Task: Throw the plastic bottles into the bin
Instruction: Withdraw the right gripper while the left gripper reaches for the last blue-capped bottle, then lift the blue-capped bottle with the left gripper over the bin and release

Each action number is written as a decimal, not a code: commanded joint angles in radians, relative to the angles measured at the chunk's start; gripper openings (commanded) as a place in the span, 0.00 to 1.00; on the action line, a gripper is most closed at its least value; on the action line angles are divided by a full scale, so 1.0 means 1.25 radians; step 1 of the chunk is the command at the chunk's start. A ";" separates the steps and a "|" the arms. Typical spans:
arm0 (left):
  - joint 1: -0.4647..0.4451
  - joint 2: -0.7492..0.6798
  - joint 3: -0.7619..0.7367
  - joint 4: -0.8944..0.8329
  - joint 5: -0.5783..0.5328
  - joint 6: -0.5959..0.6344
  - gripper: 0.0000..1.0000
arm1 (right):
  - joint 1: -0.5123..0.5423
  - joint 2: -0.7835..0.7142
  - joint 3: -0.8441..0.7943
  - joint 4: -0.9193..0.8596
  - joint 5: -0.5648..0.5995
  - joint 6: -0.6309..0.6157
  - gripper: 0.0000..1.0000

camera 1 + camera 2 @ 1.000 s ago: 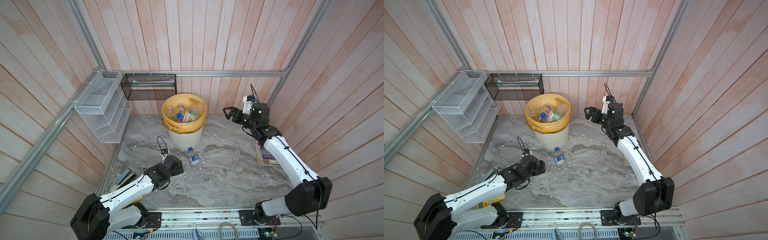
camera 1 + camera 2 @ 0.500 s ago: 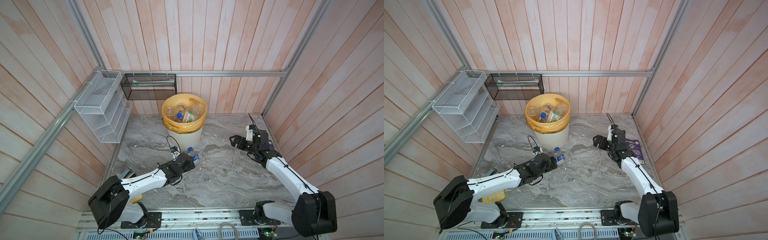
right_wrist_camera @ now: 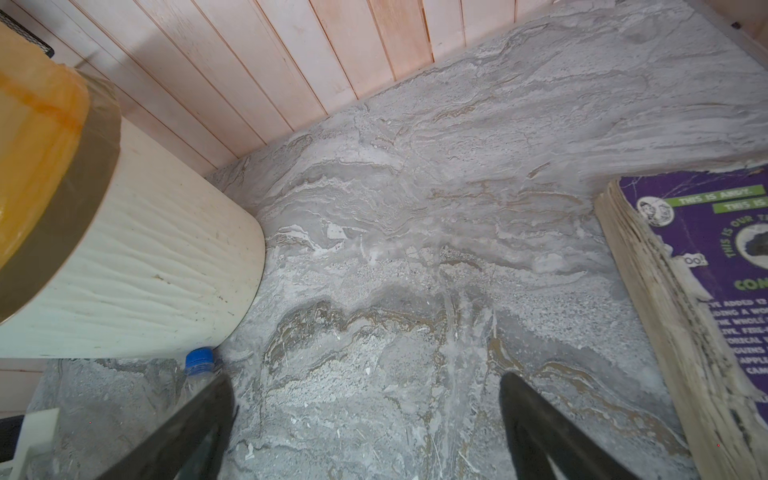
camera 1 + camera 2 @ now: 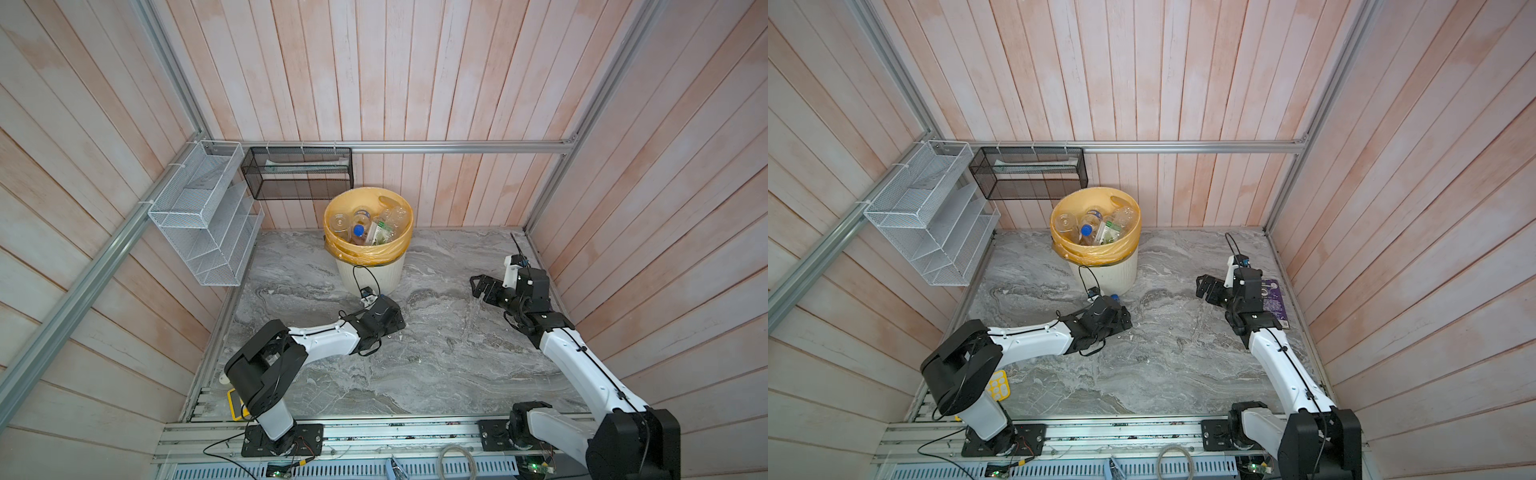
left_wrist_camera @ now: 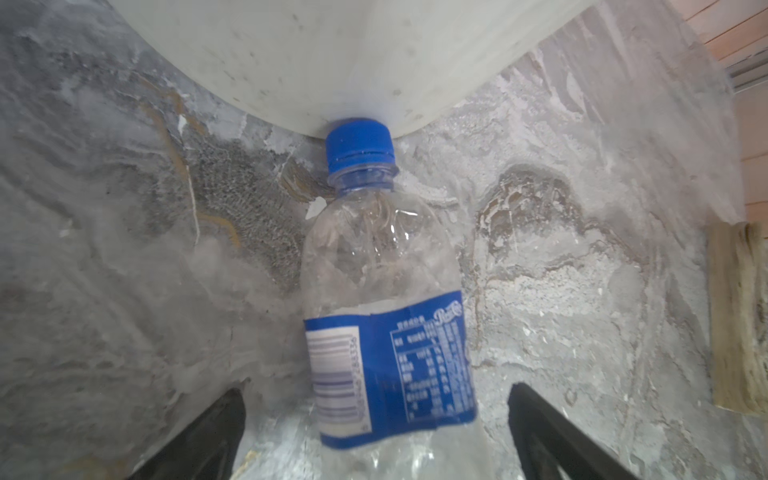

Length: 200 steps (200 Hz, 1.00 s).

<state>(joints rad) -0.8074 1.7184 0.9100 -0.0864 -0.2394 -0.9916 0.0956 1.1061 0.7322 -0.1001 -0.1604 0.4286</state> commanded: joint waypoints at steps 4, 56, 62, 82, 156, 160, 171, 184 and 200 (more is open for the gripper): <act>0.010 0.039 0.043 -0.015 0.010 0.014 1.00 | -0.010 -0.018 -0.014 -0.003 0.010 -0.016 0.99; 0.014 0.086 0.064 -0.049 0.014 0.069 0.86 | -0.017 -0.027 -0.022 -0.004 0.008 -0.015 0.99; 0.015 0.089 0.065 -0.053 0.014 0.073 0.81 | -0.018 -0.026 -0.020 -0.004 0.007 -0.015 0.99; 0.015 0.083 0.053 -0.049 0.024 0.082 0.72 | -0.019 -0.027 -0.021 -0.005 0.007 -0.014 0.99; -0.007 -0.023 -0.053 0.006 0.035 0.068 0.56 | -0.020 -0.033 -0.030 -0.003 0.006 -0.007 0.99; -0.013 -0.036 -0.058 0.009 0.029 0.067 0.56 | -0.020 -0.033 -0.031 -0.003 0.006 -0.005 0.99; -0.029 -0.073 -0.079 0.012 0.009 0.068 0.56 | -0.020 -0.033 -0.032 -0.002 0.006 -0.004 0.99; -0.053 -0.119 -0.097 0.001 -0.023 0.066 0.56 | -0.020 -0.033 -0.035 0.000 0.004 -0.001 0.99; -0.094 -0.187 -0.112 -0.050 -0.092 0.046 0.56 | -0.019 -0.033 -0.039 0.003 0.004 0.004 0.99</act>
<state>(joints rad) -0.8677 1.6016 0.7952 -0.0921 -0.2298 -0.9092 0.0757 1.0786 0.7025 -0.1040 -0.1577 0.4198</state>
